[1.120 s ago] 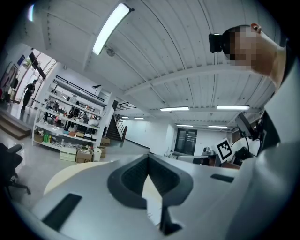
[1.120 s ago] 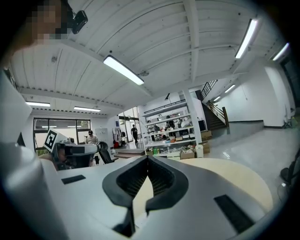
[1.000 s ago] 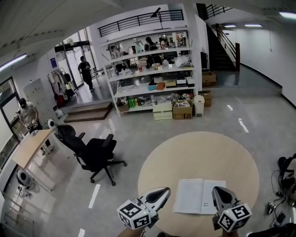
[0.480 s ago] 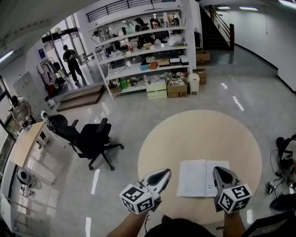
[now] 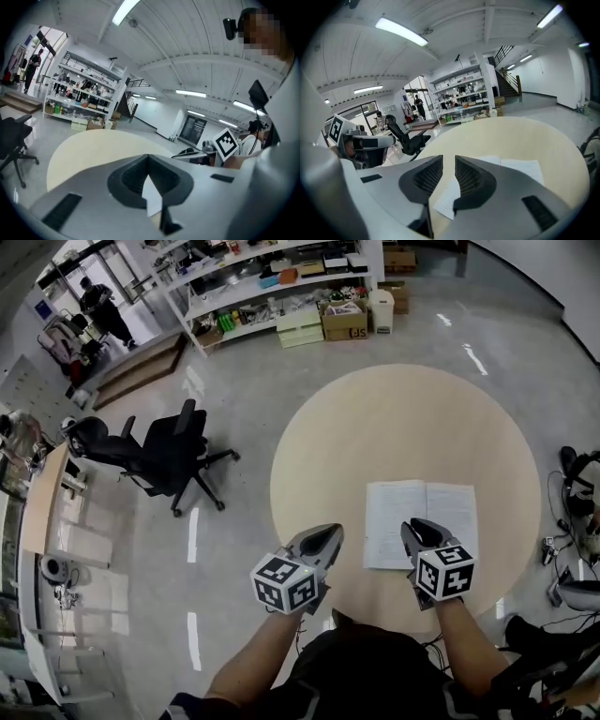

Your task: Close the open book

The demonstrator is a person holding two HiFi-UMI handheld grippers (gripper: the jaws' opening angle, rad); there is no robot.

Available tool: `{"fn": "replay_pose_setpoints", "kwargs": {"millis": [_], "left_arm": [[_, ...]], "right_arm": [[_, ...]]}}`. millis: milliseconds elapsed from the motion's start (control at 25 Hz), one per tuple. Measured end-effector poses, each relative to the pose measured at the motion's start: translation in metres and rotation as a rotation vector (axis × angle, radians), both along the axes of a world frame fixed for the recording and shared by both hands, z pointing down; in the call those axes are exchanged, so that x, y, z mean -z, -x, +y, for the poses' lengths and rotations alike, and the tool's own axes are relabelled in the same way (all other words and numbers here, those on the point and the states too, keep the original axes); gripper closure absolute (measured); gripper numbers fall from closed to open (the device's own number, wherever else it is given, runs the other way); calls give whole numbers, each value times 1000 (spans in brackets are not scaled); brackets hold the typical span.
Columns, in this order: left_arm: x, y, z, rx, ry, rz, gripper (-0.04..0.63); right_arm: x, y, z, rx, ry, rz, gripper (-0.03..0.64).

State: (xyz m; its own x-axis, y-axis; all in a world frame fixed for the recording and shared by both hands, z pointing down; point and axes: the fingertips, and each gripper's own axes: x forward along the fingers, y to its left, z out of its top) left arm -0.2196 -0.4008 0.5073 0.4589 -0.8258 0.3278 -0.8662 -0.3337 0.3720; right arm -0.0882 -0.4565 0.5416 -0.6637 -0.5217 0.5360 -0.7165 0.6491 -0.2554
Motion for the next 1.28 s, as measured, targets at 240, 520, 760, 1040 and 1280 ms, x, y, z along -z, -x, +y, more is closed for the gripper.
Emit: {"fn": "replay_pose_setpoints", "kwargs": {"millis": [240,520,760,1040,1280], "left_arm": [[-82,1,-1,21,196,-22,611],[-153,-1,2,-13,368,-56,611],[-179,-6,3,-74,408,-127,611],[-185,-8,6,-117,428,-129,611],[-186,-16,2,-144,412,-116,611]], "right_arm": [[-86,32,18,52,144,153,498],[-152,42,27,48,208,320,420],[-187,42,32,-12,258,381,365],[-198,43,30,-36,204,522,362],[-200,40,29,-49,222,517,362]]}}
